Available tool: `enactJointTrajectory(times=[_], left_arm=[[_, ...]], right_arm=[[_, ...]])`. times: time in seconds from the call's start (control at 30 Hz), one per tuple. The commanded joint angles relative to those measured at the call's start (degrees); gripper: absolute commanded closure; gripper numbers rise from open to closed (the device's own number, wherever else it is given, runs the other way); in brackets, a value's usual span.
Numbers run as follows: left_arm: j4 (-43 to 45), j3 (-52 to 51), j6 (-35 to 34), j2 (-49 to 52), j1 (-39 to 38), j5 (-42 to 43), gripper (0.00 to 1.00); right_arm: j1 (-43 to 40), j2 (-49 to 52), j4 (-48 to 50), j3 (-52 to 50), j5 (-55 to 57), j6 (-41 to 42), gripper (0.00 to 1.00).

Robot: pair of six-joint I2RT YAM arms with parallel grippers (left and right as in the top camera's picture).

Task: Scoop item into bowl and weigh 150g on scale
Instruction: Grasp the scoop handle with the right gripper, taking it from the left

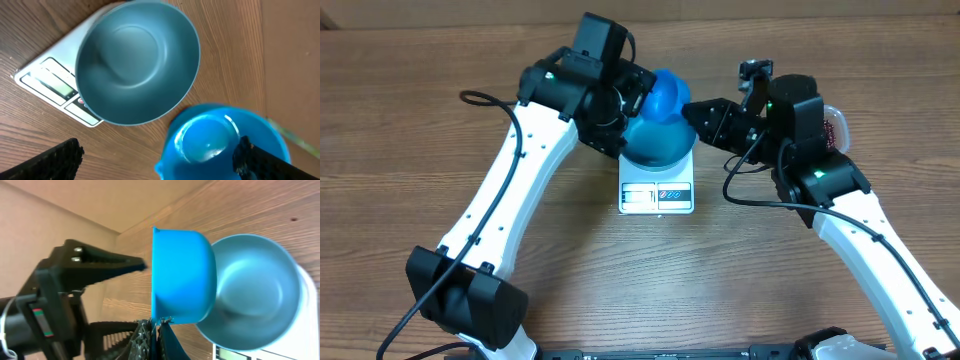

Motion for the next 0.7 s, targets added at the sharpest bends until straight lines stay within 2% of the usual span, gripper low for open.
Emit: enactJointTrajectory(times=[0.0,0.17,0.2,0.27,0.37,0.47,0.6,0.63,0.67], left_arm=[[0.70,-0.17,6.38,-0.79,1.81,2.69,0.00],[2.67,-0.15,18.64,-0.90,3.21,3.43,0.01],[2.73,-0.15,24.33,-1.03,3.69,3.34,0.00],[3.19,-0.15,30.80,-1.25,4.15,3.34,0.00],[3.52,0.26,44.00,-1.73,4.76,3.43,0.00],[2.78,0.42,54.40,-2.75,4.63,3.41,0.10],[0.55,0.42,58.45,-3.85,3.10,2.93,0.41],[-0.26,0.42,58.73,-4.02,2.64,2.93,0.55],[-1.09,0.42,58.73,-4.11,2.19,2.97,0.74]], right_arm=[[-0.96,-0.09,-0.31,1.20,0.44,-0.63,0.96],[-2.29,-0.11,-2.27,1.20,0.44,-2.51,0.96],[-3.13,-0.11,-3.30,1.20,0.39,-3.15,0.96],[-4.07,-0.11,-4.24,1.20,-0.15,-3.80,0.96],[-5.79,-0.33,-5.84,1.22,-0.79,-5.40,0.96],[-8.26,-1.16,-7.41,1.22,-1.33,-7.23,0.96],[-12.28,-2.75,-9.55,1.22,-1.79,-9.09,0.96],[-13.44,-3.19,-10.43,1.22,-1.75,-9.20,0.96],[-14.62,-3.61,-11.39,1.22,-1.73,-9.60,0.96]])
